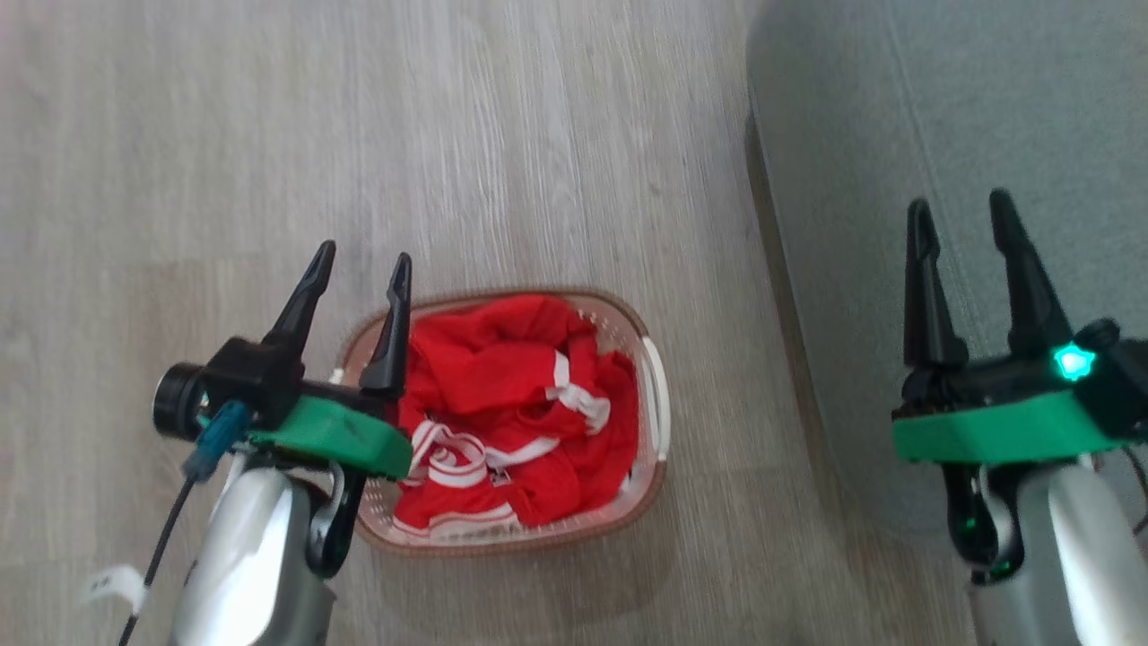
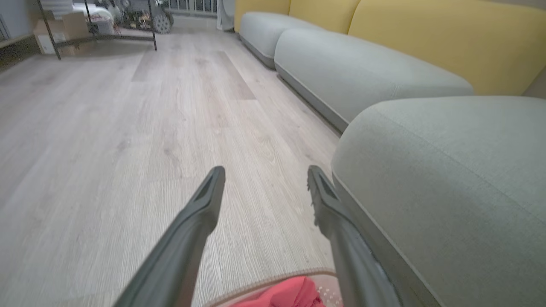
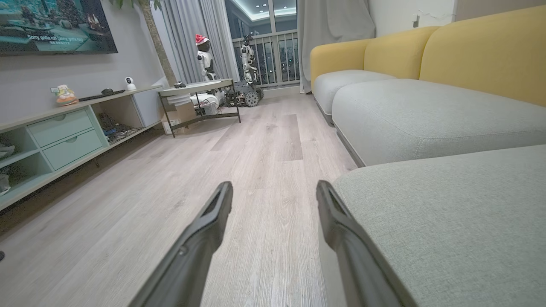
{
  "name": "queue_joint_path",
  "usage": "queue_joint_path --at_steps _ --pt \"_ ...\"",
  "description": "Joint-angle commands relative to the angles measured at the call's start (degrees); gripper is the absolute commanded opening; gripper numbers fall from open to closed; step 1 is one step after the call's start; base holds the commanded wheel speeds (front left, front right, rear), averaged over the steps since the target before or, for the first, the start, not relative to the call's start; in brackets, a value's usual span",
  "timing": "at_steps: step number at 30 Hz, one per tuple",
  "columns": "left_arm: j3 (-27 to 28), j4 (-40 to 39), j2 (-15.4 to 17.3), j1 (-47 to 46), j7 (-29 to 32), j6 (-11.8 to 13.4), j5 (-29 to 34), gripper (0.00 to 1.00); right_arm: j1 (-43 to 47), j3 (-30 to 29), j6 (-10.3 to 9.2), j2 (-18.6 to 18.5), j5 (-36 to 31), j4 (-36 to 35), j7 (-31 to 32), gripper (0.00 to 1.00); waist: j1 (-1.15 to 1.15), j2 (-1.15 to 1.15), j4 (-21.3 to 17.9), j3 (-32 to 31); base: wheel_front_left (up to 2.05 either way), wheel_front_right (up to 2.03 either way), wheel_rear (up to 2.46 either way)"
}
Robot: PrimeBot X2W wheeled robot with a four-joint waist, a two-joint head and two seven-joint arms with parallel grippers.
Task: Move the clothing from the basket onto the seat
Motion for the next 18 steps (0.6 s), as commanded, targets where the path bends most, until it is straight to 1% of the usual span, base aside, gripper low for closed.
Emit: queue_joint_path --at_steps 1,7,18 --pt "0.9 -0.4 1.1 -2.4 -0.5 -0.3 -0.3 1.00 -1.8 1.2 -0.01 0.1 -0.4 -2.3 -0.5 1.00 -0.01 0.00 -1.0 2.9 0.00 0.00 0.00" --pt "-0.9 7.0 2.2 -7.2 0.4 -0.6 -1.0 1.00 -4.9 1.2 -0.01 0.4 0.0 -3.5 -0.5 1.00 -0.01 0.00 -1.9 7.3 0.00 0.00 0.00" --pt "-3.4 25.4 2.6 -16.0 9.0 -0.8 -4.5 1.00 -10.1 1.9 -0.01 0.6 -0.1 -7.5 -0.5 1.00 -0.01 0.00 -4.4 14.7 0.00 0.00 0.00"
